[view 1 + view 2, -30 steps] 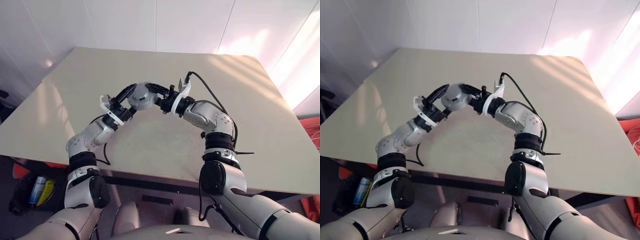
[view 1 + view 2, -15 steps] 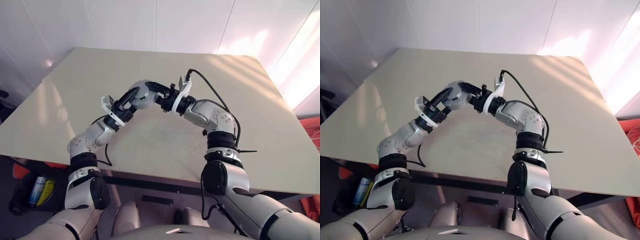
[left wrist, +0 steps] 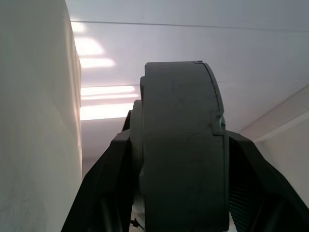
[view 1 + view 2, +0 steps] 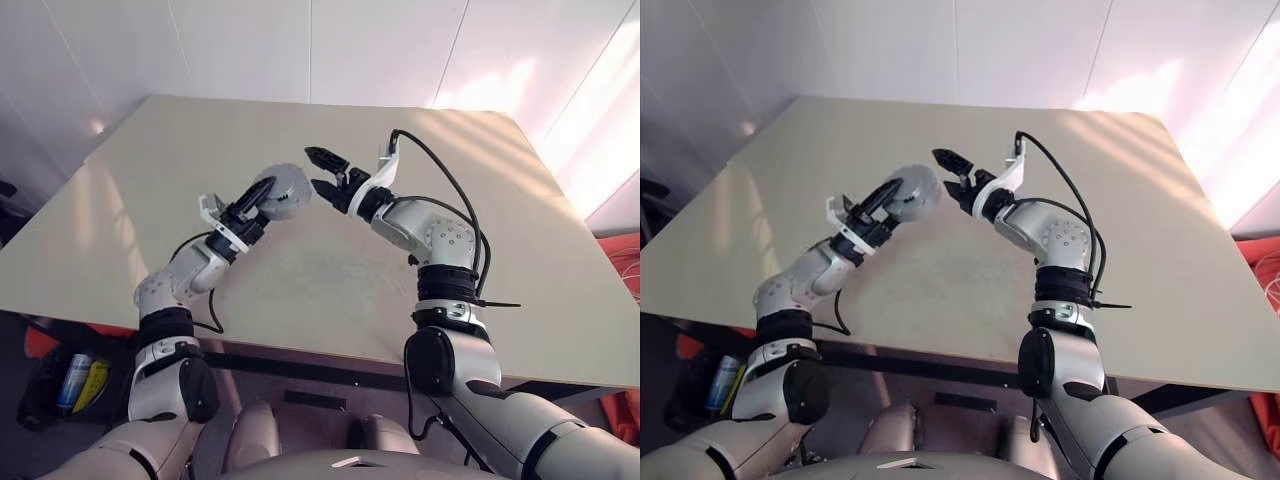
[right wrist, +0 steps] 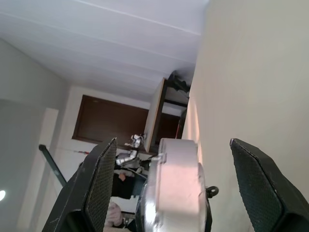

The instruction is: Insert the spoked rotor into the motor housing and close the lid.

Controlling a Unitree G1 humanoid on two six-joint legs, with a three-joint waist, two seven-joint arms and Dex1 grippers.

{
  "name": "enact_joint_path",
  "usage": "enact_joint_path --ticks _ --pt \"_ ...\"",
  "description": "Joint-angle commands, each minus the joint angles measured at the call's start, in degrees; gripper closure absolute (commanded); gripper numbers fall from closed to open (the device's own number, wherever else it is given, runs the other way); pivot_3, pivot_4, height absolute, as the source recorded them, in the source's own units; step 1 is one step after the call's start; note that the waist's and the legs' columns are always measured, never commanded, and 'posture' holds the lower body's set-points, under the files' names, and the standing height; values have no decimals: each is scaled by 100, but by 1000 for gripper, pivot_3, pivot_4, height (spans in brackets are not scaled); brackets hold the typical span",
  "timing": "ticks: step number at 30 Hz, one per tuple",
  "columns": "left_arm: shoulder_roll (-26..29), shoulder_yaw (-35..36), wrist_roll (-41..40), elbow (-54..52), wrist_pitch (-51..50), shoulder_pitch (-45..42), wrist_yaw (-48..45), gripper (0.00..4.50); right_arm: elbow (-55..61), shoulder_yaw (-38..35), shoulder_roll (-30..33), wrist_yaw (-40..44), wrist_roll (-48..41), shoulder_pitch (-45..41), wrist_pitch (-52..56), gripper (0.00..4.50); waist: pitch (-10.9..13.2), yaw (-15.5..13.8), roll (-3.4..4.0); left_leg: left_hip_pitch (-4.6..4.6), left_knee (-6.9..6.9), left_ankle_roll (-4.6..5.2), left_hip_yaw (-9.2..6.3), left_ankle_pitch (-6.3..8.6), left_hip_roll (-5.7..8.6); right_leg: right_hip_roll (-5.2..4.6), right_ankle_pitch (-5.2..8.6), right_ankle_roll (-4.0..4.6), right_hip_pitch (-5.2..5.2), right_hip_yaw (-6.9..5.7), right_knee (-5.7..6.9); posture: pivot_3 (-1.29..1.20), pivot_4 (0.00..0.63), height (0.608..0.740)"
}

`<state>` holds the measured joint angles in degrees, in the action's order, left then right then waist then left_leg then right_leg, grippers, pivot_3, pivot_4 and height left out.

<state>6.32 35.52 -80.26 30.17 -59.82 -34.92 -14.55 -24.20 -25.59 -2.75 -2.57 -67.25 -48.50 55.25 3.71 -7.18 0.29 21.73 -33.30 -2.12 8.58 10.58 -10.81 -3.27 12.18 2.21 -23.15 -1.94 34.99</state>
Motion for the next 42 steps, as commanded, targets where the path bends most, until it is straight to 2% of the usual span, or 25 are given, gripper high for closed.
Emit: enact_joint_path --ticks 1,12,25,31,33,35,38,42 --pt "261 272 427 -344 1114 -62 -357 2379 64 -6 80 100 157 16 -182 274 0 14 0 -1 0 0 0 0 0 0 0 0 0 0 0 0 0 740" --pt "922 717 1545 90 2942 150 -244 2379 -45 -133 414 218 205 45 -8 274 -2 -19 -9 0 -2 0 -3 0 0 -2 1 -2 7 -7 -3 0 0 740" --pt "1148 1117 1853 1455 3412 -215 204 2379 -194 -117 407 349 359 -14 -43 274 -3 -4 -43 -7 -12 -12 -4 -7 -2 -2 0 -1 10 -7 16 0 0 740" --pt "1248 1133 1903 1648 3425 -263 -41 2379 -232 -127 403 385 458 -31 -59 274 -3 6 -43 -15 -11 -14 -4 -8 -3 -1 1 0 10 -6 25 0 0 740" --pt "1257 1099 1906 1583 3377 -246 -164 1655 -249 -124 396 394 487 -36 -70 229 -3 6 -43 -17 -11 -18 -4 -10 -3 -2 1 0 10 -5 29 0 0 740" --pt "1258 1086 1920 1552 3370 -242 -210 1131 -267 -128 393 407 511 -44 -76 229 -3 5 -43 -18 -11 -21 -4 -12 -3 -2 1 1 10 -5 32 0 0 740" --pt "1296 1169 1992 1689 3625 -296 5 170 -323 -139 389 423 560 -68 -84 229 -3 4 -43 -19 -11 -24 -4 -14 -2 -3 1 1 11 -4 35 0 0 740" --pt "1488 1294 2327 2128 4457 -382 484 61 -369 -162 376 428 602 -90 -72 229 -4 28 -44 -37 -7 -44 -4 -26 -4 -2 1 4 14 -1 48 0 0 740"
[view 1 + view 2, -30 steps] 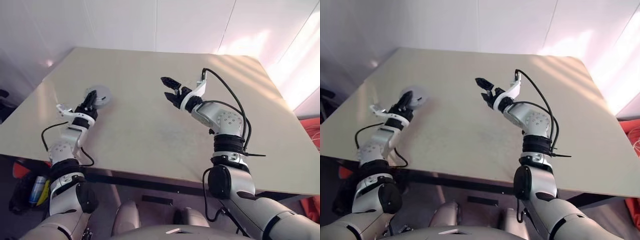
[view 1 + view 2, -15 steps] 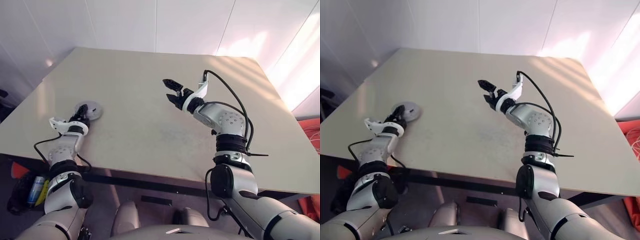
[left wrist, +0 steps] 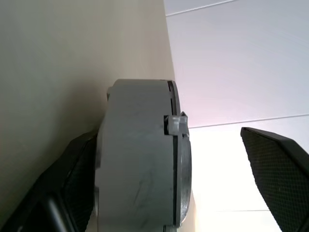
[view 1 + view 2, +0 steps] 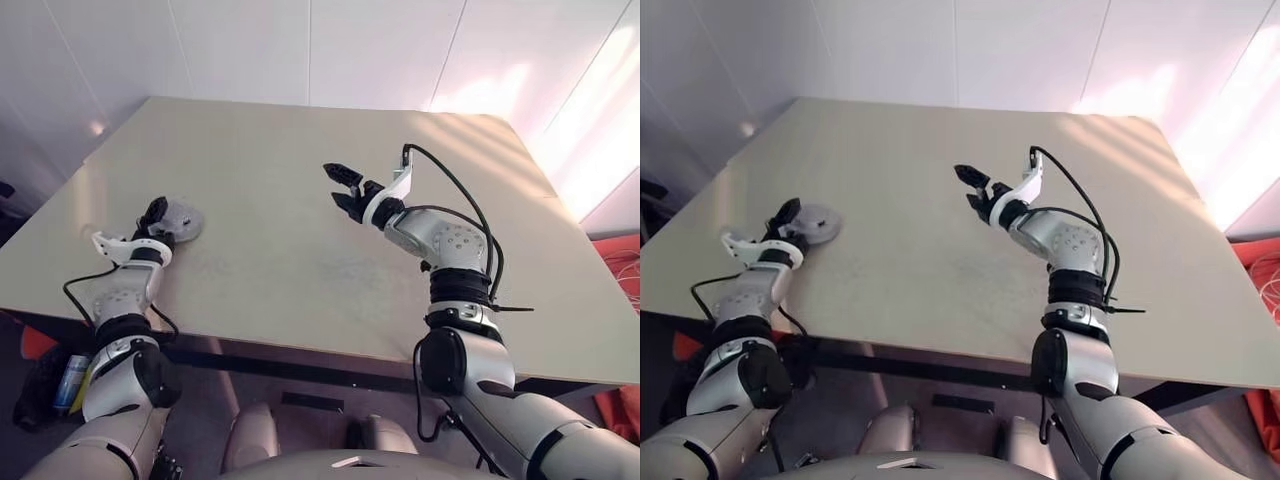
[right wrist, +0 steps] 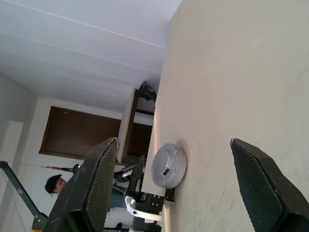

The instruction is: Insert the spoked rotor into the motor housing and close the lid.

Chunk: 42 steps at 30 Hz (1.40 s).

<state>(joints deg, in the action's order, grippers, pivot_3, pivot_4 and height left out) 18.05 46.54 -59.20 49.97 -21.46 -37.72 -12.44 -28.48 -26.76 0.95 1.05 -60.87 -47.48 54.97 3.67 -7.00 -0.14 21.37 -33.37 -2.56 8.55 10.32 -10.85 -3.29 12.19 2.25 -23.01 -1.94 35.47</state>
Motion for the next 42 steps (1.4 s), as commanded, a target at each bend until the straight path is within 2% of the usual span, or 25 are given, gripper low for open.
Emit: enact_joint_path --ticks 1,6,9,12,17,22,24,26,28,30,32,36,42 --pt "390 222 318 293 847 -122 424 61 50 -48 1 68 -25 -194 -41 229 -1 27 -1 -6 2 -3 0 -2 -1 0 0 1 2 0 0 0 0 740" --pt "997 127 1170 1325 2250 -25 2097 61 -115 -14 3 43 118 -217 -25 229 -10 330 4 -69 26 -24 -1 -14 -6 15 15 -19 34 28 13 0 0 740" --pt "1181 46 1436 1510 2534 56 2462 61 -117 -14 -6 57 156 -214 31 229 -12 511 8 -143 52 -25 7 -14 -7 20 32 4 63 38 12 0 0 740" --pt "1332 -142 1750 1518 2706 114 2567 61 -104 -7 -12 85 195 -205 65 229 -14 595 11 -164 66 -25 5 -13 -14 25 34 7 55 36 12 0 0 740" --pt "1411 -808 2610 1317 3189 16 2399 61 14 111 6 290 298 -161 78 229 -14 549 10 -132 68 -22 3 -11 -18 33 30 38 13 34 15 0 0 740" --pt "1493 -1578 3612 1066 3756 -248 2300 61 562 626 81 1058 738 116 -247 229 -8 216 -11 -86 52 -15 2 -6 -28 29 9 68 -7 10 10 0 0 740" --pt "1482 -2088 4073 836 3963 -395 1891 61 909 1081 206 1547 1154 338 -601 229 -6 65 -14 -71 45 -13 -2 -5 -30 20 2 55 -6 -8 8 0 0 740" --pt "1328 -2402 4175 530 4019 -521 1246 61 1156 1563 390 2038 1658 564 -1073 229 -5 -92 -17 -51 35 -13 -10 -5 -28 3 1 52 -5 -31 7 0 0 740" --pt "980 -2646 3725 -110 3612 -548 -88 61 1317 1902 653 2583 1968 761 -1335 229 -5 -197 -18 -47 25 -14 -11 -6 -17 -11 1 51 0 -35 8 0 0 740" --pt "672 -2980 3315 -860 2930 -434 -1235 61 1407 2435 1028 3042 2659 938 -1951 229 -5 -264 -19 -46 18 -14 -9 -6 4 -39 5 59 8 -35 11 0 0 740" --pt "512 -3312 3082 -1542 2237 -231 -1999 61 1323 2893 1339 3276 3412 1046 -2725 229 -4 -259 -22 -43 4 -14 5 -6 31 -82 2 55 8 -40 21 0 0 740" --pt "367 -3899 2930 -2475 1251 168 -2935 61 588 2789 1717 3093 4217 963 -3956 229 -1 -72 -26 -45 -1 -14 10 -6 41 -94 -4 54 1 -39 31 0 0 740" --pt "280 -4342 3206 -2849 859 450 -3373 61 -32 2987 2647 3596 5196 1206 -5446 229 0 4 -24 -34 2 -8 8 -5 26 -77 -4 58 -8 -48 27 0 0 740"
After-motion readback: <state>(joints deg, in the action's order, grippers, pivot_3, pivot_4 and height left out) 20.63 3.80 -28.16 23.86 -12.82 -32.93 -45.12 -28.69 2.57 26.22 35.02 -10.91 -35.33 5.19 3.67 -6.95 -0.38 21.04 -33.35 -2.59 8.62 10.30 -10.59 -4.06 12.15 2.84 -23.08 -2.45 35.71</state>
